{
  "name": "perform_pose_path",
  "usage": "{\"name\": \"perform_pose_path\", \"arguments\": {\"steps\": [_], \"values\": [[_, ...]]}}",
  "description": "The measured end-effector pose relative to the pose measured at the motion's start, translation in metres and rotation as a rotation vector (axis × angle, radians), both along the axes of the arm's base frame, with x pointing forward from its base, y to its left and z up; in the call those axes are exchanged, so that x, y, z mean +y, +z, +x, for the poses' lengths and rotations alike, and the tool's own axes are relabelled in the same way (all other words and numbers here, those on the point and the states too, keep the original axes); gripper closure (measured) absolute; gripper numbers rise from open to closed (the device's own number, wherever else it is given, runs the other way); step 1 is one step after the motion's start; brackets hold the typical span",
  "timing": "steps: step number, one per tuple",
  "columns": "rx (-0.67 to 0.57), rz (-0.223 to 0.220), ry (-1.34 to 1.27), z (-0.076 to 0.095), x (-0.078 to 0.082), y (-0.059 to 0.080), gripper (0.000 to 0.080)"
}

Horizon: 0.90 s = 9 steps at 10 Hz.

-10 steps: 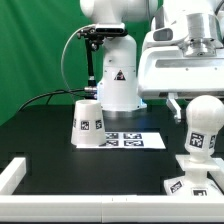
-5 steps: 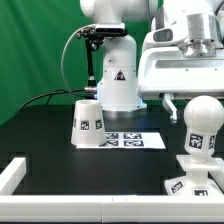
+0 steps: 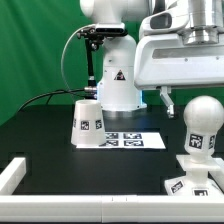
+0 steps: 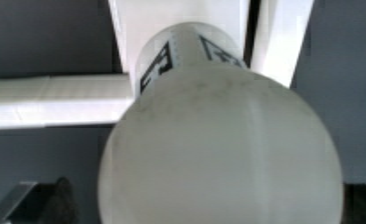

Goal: Assemble lamp

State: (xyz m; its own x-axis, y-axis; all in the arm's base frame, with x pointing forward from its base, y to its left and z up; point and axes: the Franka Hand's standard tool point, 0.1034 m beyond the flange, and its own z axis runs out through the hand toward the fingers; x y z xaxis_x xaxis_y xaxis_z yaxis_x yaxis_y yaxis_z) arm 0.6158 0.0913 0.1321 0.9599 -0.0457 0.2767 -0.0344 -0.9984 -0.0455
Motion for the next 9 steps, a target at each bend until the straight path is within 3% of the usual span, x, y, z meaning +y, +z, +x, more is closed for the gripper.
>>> {"name": "perform_pose_path", "arguments": {"steps": [2,5,6,9], "values": [[0.129,0.015,-0.019,-0.0096,0.0049,-0.0088,0.0101],[0.113,0.015,-0.044,-0.0074,0.0028,-0.0115,0.0101],[0.113,0.015,-0.044,-0.0074,0.0027,-0.0115,0.0229],[0.116,0.061,-0.230,-0.0071,0.0028,-0.0115,0.0226]]}}
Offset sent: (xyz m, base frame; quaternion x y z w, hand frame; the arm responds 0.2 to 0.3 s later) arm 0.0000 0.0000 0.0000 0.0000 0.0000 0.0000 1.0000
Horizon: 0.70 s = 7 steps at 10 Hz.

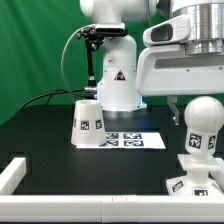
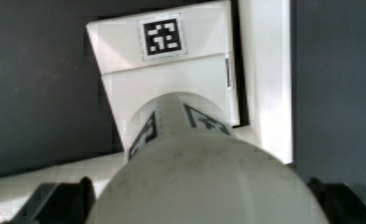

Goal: Assemble lamp

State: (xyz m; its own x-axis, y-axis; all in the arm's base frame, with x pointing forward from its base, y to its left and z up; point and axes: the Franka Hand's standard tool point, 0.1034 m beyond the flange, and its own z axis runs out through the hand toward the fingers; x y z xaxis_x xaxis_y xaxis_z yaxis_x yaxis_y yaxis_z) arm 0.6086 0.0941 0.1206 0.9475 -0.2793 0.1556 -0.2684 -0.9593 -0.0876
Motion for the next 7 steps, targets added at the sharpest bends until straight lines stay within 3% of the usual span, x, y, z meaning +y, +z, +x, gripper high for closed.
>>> {"name": "perform_pose_path", "arguments": {"steps": [3,7], "values": [[-0.024,0.076,-0.393,0.0013,-0.0033,-0.0003,0.0226],[0.035,0.289,-1.019,0.0038,-0.0016,-0.0006,0.0225]]}}
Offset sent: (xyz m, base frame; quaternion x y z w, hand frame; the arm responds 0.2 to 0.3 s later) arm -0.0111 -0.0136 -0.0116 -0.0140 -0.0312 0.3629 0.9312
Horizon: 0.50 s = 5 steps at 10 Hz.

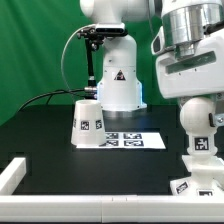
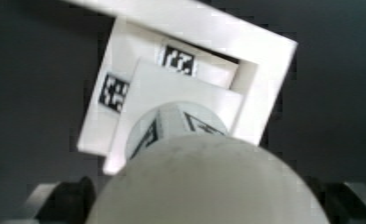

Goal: Assemble lamp

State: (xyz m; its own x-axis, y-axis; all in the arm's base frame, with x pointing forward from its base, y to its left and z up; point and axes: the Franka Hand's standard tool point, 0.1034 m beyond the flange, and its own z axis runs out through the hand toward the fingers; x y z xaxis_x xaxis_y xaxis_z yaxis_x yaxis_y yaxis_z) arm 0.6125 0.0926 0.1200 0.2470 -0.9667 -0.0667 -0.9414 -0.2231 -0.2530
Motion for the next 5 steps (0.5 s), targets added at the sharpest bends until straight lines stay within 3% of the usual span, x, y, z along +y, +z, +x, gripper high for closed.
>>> {"name": "perform_pose_path", "arguments": {"steps": [1,3,4,5], "values": [[-0.001,0.035,-0.079,0.0011,0.0005,0.0000,0.0225],[-0.006,0.023,-0.039,0.0010,0.0004,-0.0002,0.0225],[-0.006,0.019,-0.024,0.0008,0.0012,-0.0003,0.0130],[-0.006,-0.036,0.142,0.0005,0.0059,0.0006,0.0109]]}}
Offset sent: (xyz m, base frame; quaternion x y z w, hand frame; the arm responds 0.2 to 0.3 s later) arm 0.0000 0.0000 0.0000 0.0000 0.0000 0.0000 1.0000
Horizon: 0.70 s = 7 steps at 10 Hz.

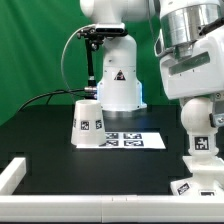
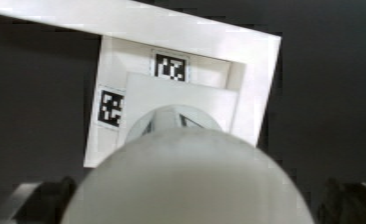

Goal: Assemble lamp

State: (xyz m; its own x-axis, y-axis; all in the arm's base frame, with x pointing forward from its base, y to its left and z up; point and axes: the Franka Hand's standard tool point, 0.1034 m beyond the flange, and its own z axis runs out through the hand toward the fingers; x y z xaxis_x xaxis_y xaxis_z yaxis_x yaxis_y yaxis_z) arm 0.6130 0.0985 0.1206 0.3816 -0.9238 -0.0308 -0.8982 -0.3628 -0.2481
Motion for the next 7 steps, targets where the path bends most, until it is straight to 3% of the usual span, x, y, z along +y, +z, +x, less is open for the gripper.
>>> {"name": "perform_pose_path", "arguments": {"steps": [1,5,6,7], "values": [[-0.005,-0.065,0.243,0.000,0.003,0.002,0.0109],[-0.048,-0.136,0.515,-0.002,0.002,0.005,0.0101],[-0.057,-0.163,0.622,-0.001,0.000,0.006,0.0101],[-0.071,-0.218,0.798,0.003,-0.005,0.009,0.0101]]}}
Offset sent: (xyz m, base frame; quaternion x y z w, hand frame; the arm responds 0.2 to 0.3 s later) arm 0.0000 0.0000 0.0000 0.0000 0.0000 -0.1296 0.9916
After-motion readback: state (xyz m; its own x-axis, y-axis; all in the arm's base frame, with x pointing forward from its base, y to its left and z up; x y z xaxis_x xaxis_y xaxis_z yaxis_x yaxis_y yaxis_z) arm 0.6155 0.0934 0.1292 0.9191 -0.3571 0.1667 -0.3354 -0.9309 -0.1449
